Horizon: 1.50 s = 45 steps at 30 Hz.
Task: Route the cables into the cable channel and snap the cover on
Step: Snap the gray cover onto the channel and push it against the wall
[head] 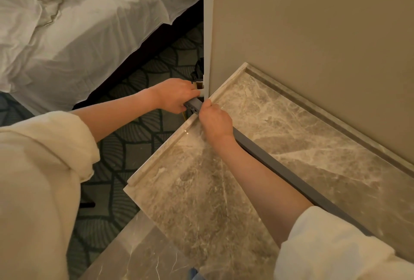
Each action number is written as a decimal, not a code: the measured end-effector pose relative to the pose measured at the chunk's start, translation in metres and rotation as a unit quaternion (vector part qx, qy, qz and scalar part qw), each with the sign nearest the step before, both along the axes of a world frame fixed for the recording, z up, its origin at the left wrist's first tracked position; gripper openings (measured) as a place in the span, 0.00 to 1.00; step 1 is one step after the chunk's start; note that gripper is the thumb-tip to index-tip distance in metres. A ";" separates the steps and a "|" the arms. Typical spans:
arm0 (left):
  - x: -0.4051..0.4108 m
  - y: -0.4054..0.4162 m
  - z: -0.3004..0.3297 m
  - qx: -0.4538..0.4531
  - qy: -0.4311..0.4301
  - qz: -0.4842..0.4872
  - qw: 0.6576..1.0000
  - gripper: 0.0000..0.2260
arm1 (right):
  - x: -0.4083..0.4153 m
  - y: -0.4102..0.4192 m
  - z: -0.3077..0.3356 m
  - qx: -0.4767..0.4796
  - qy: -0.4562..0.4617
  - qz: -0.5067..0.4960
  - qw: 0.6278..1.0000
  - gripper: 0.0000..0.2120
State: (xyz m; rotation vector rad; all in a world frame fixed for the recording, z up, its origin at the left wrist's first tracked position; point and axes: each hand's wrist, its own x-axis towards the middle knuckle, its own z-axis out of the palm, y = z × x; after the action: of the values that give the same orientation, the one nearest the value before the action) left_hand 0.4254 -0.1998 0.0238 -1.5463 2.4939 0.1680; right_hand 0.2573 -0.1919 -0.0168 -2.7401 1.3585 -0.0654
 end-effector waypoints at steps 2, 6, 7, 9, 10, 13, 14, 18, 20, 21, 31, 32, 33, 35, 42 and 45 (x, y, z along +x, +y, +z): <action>-0.004 -0.006 -0.003 0.000 0.000 -0.014 1.000 0.11 | 0.000 0.000 -0.001 -0.003 0.002 0.000 1.000 0.10; -0.004 -0.007 -0.015 -0.006 0.039 -0.015 0.999 0.10 | 0.000 -0.001 -0.003 -0.014 0.011 0.009 1.000 0.10; -0.002 -0.007 -0.019 -0.010 0.046 -0.012 0.999 0.09 | 0.000 0.000 -0.004 -0.026 0.014 0.009 1.000 0.09; 0.000 -0.006 -0.024 -0.013 0.042 -0.010 0.999 0.09 | 0.000 0.004 -0.006 -0.105 0.037 -0.001 0.994 0.06; -0.001 -0.006 -0.025 -0.015 0.036 -0.010 0.999 0.09 | -0.001 0.006 -0.003 -0.140 0.049 -0.013 0.989 0.05; 0.000 -0.007 -0.028 -0.027 0.027 -0.014 0.999 0.08 | -0.001 0.008 -0.007 -0.193 0.064 -0.023 0.979 0.08; 0.000 -0.007 -0.030 -0.029 0.022 -0.016 0.999 0.07 | -0.001 0.007 -0.009 -0.204 0.059 -0.022 0.977 0.08; 0.002 -0.009 -0.033 -0.037 0.020 -0.028 0.999 0.06 | 0.000 0.007 -0.011 -0.209 0.040 -0.008 0.977 0.06; 0.004 -0.010 -0.035 -0.038 0.016 -0.037 0.998 0.06 | 0.000 0.008 -0.012 -0.205 0.040 -0.003 0.978 0.05; 0.005 -0.011 -0.036 -0.037 0.015 -0.040 0.998 0.07 | -0.001 0.008 -0.012 -0.203 0.043 -0.005 0.978 0.04; -0.002 -0.003 -0.027 -0.061 0.046 -0.048 0.996 0.08 | -0.008 0.008 0.006 0.035 -0.060 -0.056 0.996 0.13; -0.003 -0.002 -0.026 -0.072 0.047 -0.052 0.995 0.08 | -0.012 0.006 0.008 0.073 -0.088 -0.063 0.991 0.14; -0.003 -0.001 -0.026 -0.081 0.044 -0.057 0.994 0.09 | -0.016 0.005 0.009 0.111 -0.104 -0.070 0.986 0.15; -0.001 0.000 -0.027 -0.095 0.032 -0.071 0.992 0.11 | -0.025 0.002 0.010 0.184 -0.124 -0.094 0.971 0.22; 0.001 0.006 -0.032 -0.098 -0.028 -0.049 0.994 0.07 | -0.030 0.005 0.007 0.158 -0.169 -0.186 0.955 0.31; -0.001 0.005 -0.030 -0.083 -0.035 -0.036 0.995 0.07 | -0.024 0.010 0.004 0.098 -0.172 -0.210 0.958 0.28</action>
State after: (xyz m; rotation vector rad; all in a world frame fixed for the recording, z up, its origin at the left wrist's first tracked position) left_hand 0.4248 -0.1949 -0.0066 -1.4915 2.5604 -0.1055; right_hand 0.2329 -0.1819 -0.0131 -2.1152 1.6992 -0.3916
